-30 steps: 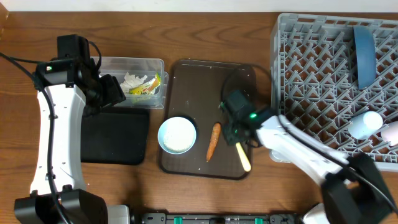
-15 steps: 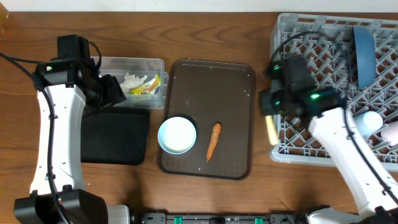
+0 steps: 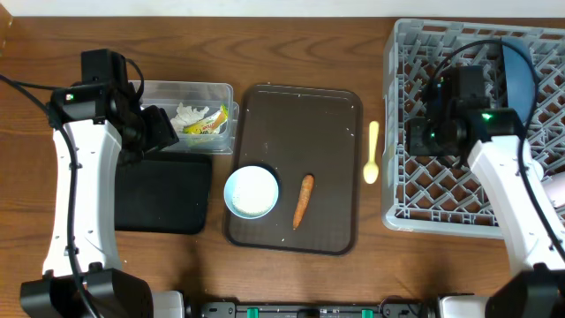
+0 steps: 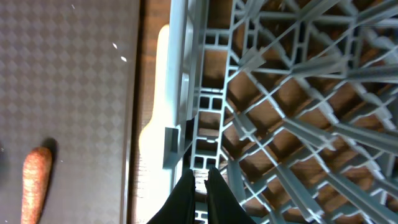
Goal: Sort waste into correct bins and load items into the dishwasher rack
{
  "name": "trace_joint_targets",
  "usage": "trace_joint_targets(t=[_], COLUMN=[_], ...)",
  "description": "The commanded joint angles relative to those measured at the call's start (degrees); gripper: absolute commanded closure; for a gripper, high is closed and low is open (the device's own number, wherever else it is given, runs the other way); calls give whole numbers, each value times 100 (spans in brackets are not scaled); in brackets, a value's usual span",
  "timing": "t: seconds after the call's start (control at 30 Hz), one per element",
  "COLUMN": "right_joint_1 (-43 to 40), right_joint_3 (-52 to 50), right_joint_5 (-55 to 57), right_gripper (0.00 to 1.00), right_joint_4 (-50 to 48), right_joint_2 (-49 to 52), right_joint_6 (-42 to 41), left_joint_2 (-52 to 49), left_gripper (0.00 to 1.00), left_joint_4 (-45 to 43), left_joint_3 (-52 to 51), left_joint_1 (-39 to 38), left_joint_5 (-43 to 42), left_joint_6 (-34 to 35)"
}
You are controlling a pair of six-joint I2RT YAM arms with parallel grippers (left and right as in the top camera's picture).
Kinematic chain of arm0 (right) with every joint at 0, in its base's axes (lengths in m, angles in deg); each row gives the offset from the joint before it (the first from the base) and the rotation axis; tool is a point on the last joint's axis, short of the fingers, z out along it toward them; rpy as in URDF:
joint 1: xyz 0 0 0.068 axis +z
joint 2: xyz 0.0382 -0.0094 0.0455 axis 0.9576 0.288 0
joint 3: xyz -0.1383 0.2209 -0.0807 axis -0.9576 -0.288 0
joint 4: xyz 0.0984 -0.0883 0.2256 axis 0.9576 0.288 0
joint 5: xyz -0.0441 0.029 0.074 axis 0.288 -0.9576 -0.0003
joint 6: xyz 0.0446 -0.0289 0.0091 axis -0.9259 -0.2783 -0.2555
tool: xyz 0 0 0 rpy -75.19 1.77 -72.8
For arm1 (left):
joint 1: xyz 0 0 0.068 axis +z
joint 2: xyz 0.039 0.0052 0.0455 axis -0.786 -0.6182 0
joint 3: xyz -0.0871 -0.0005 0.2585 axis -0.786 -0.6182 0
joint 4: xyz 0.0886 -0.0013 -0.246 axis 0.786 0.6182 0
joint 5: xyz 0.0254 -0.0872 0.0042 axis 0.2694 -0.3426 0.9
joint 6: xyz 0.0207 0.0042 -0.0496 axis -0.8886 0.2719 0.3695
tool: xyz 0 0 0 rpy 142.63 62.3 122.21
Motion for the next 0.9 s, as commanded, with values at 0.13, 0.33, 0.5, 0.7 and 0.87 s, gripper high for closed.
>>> trace_joint_targets(t=[0.13, 0.33, 0.5, 0.7, 0.87], right_joint_1=[116, 490, 1029, 1545, 1707], right_joint_3=[70, 70, 70, 70, 70], right_joint_5=[-238, -662, -236, 168, 614], right_gripper=[83, 71, 59, 59, 59], right_joint_4=[-90, -452, -595, -564, -461], right_joint_2=[52, 52, 114, 702, 1333], right_joint_6=[107, 179, -350, -909, -1473], left_joint_2=[20, 20, 20, 20, 20], left_gripper=[33, 34, 34, 33, 34], left_joint_4=[9, -7, -7, -9, -7], left_joint_3=[20, 20, 20, 20, 20], left_joint_1=[11, 11, 11, 11, 11], left_joint_5=[26, 24, 24, 26, 24], left_joint_6=[33, 33, 33, 33, 33])
